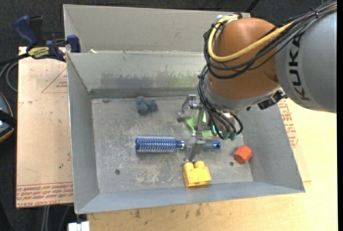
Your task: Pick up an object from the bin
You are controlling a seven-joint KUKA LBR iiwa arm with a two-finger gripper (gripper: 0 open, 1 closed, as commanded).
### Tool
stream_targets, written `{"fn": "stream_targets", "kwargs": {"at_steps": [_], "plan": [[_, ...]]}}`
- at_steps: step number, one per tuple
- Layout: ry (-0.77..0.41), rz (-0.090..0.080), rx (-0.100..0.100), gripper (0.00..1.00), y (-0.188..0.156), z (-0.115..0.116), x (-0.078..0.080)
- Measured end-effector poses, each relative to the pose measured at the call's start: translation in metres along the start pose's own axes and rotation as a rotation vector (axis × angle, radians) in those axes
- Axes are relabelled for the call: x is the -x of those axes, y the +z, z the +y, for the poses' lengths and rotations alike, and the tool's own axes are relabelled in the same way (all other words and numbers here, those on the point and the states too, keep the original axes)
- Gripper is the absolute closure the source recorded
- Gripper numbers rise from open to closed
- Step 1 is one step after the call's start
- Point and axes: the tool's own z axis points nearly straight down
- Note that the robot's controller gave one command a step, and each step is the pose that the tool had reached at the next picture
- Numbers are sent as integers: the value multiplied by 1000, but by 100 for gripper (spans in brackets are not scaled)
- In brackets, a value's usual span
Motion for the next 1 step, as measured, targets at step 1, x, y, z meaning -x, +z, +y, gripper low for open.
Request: {"fn": "stream_targets", "kwargs": {"at_steps": [1], "plan": [[-1, -15, 4, 0, 172, 9, 58]]}}
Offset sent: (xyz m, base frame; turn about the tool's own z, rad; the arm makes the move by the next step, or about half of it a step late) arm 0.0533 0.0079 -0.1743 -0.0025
